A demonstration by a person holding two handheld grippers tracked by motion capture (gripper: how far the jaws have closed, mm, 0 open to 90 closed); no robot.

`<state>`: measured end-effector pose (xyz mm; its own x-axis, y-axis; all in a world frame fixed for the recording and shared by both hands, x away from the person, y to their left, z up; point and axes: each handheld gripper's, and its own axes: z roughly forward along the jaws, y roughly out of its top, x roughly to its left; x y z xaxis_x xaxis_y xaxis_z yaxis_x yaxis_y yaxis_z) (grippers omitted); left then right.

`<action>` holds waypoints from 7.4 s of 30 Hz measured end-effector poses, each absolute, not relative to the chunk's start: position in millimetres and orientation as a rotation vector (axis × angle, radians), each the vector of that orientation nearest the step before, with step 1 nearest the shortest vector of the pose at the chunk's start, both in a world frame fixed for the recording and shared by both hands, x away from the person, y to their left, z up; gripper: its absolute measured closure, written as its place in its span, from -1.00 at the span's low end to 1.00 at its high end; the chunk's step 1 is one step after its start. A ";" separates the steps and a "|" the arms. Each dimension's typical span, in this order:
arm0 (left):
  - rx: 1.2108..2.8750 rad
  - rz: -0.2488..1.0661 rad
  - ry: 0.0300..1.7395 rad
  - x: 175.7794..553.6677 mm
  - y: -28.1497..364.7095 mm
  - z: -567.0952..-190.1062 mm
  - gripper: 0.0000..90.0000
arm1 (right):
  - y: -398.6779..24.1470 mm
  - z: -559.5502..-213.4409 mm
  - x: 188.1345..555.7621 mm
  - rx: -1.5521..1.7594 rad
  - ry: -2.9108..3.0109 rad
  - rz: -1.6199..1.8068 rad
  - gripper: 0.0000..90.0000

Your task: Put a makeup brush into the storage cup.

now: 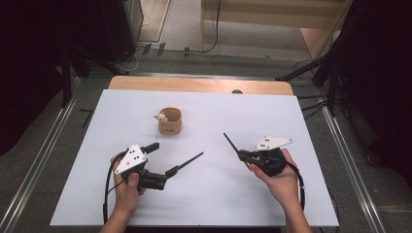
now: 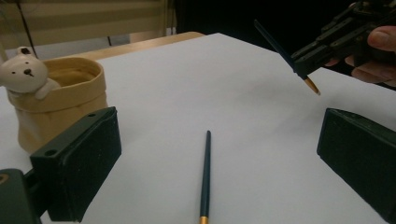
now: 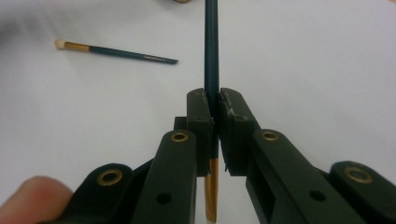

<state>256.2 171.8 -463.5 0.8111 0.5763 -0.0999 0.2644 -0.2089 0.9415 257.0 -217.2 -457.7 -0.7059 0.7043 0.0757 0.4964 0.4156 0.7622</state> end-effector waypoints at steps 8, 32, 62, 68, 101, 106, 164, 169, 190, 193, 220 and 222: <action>1.823 0.255 0.633 257.3 164.3 -464.9 -1.00 | -198.8 -450.3 251.6 0.951 2.449 1.177 0.88; 1.890 0.134 0.543 253.0 144.7 -462.4 -0.70 | -148.6 -444.5 233.4 0.579 2.622 1.106 0.88; 1.992 -0.194 0.407 263.7 139.3 -464.6 0.59 | -125.4 -447.2 221.3 0.322 2.717 1.015 0.88; 1.990 -0.194 0.409 264.5 139.8 -464.5 0.62 | -125.7 -447.4 221.5 0.320 2.717 1.003 0.88; 1.915 -0.123 0.463 266.1 154.5 -455.9 0.91 | -134.5 -447.2 232.5 0.678 2.498 1.146 -0.68; 1.893 -0.040 0.491 264.6 158.6 -452.7 0.91 | -138.3 -446.2 235.1 0.864 2.356 1.272 -1.00; 1.686 0.264 0.555 236.7 142.8 -457.3 0.91 | -123.0 -483.0 231.3 1.824 1.743 2.030 -0.71; 1.691 0.272 0.546 233.4 139.6 -458.8 0.91 | -122.4 -484.1 231.7 1.882 1.716 2.062 -0.67; 1.745 0.280 0.500 227.0 128.1 -463.3 0.91 | -132.2 -498.1 235.3 1.974 1.629 2.162 0.25; 1.760 0.271 0.499 226.8 126.3 -464.5 0.91 | -133.9 -497.2 235.4 1.935 1.625 2.216 0.43; 1.816 0.058 0.546 238.9 119.9 -471.7 0.07 | -115.8 -449.1 211.3 1.263 1.872 1.802 0.87; 1.825 0.065 0.544 238.2 119.1 -471.2 0.08 | -113.8 -448.4 210.4 1.245 1.883 1.787 0.87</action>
<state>238.2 119.1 -471.2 0.8902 0.3954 -0.2263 0.3312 -0.2206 0.9174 210.4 -113.8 -448.4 -0.5980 0.7170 0.3583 0.3949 -0.1254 0.9101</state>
